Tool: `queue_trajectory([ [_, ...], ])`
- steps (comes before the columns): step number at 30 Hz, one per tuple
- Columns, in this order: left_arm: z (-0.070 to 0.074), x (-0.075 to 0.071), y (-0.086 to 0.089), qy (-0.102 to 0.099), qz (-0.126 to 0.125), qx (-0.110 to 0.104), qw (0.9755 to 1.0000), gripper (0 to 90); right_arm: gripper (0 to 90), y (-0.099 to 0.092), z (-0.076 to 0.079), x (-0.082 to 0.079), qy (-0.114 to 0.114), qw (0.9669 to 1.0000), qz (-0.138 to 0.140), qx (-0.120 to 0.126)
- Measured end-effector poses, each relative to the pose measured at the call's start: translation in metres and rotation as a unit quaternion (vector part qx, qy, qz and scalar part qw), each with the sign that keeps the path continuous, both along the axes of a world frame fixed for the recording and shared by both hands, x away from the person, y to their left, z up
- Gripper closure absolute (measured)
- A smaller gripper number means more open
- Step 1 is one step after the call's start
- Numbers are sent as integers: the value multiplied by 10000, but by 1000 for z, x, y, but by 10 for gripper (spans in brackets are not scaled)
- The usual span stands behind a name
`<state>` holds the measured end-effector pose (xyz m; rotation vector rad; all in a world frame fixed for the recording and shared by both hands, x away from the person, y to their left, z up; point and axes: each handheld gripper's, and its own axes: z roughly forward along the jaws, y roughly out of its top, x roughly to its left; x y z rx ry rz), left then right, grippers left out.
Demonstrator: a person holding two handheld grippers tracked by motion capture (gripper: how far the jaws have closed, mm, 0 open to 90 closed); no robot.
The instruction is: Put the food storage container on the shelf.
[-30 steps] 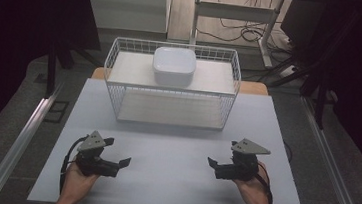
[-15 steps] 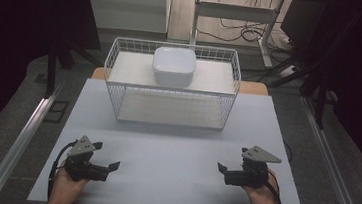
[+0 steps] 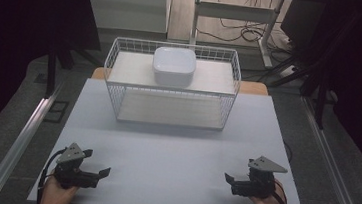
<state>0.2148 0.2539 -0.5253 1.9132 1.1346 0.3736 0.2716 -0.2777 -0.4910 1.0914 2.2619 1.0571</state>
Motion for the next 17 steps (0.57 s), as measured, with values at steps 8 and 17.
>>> queue_trajectory([
  [8, -9, -2, 2, 342, -29, -9, 9994, 42, 0, -2, -11, -5, 355, 9991, -34, -225],
  [17, -15, 0, 4, 579, -15, -82, 9983, 45, 0, -2, -21, -5, 699, 9966, -41, -435],
])
